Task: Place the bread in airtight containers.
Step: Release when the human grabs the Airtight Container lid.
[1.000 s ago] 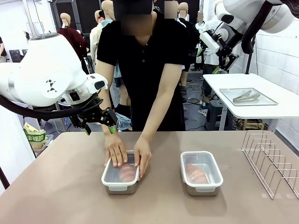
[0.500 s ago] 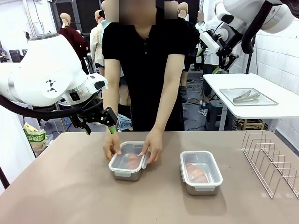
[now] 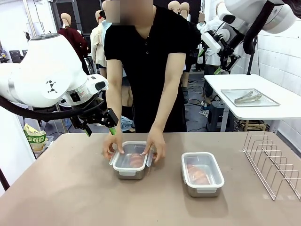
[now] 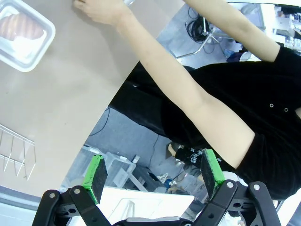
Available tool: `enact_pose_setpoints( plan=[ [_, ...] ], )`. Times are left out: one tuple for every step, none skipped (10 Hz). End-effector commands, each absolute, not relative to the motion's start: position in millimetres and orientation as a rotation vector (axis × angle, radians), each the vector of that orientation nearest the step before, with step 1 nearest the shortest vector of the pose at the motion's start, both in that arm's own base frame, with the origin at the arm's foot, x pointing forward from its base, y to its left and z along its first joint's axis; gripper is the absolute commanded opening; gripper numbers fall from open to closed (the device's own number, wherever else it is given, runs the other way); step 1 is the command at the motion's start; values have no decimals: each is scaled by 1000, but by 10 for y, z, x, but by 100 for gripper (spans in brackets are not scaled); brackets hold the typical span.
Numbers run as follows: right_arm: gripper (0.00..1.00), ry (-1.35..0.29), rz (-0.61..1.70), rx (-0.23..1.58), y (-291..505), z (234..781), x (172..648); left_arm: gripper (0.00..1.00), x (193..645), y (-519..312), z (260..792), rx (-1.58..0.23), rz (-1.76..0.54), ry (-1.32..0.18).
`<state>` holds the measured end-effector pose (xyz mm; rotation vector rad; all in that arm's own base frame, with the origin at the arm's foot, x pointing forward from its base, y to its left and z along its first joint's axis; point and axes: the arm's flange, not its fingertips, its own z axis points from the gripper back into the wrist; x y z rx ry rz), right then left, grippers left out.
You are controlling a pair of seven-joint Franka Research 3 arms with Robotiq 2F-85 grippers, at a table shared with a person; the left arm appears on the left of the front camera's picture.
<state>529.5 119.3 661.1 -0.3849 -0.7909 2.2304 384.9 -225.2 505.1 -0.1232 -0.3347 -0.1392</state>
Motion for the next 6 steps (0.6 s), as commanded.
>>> enact_pose_setpoints(
  plan=[
    [100,-792,2233,-389,1191,6612,5293,100,3855,-2243,5060,-117,-138,-339],
    [100,-792,2233,-389,1191,6612,5293,100,3855,-2243,5060,-117,-138,-339],
    [100,-792,2233,-389,1191,6612,5293,100,3855,-2243,5060,-117,-138,-339],
    [100,-792,2233,-389,1191,6612,5293,100,3855,-2243,5060,-117,-138,-339],
    [100,-792,2233,-389,1191,6612,5293,100,3855,-2243,5060,-117,-138,-339],
    [100,-792,2233,-389,1191,6612,5293,100,3855,-2243,5060,-117,-138,-339]
  ],
)
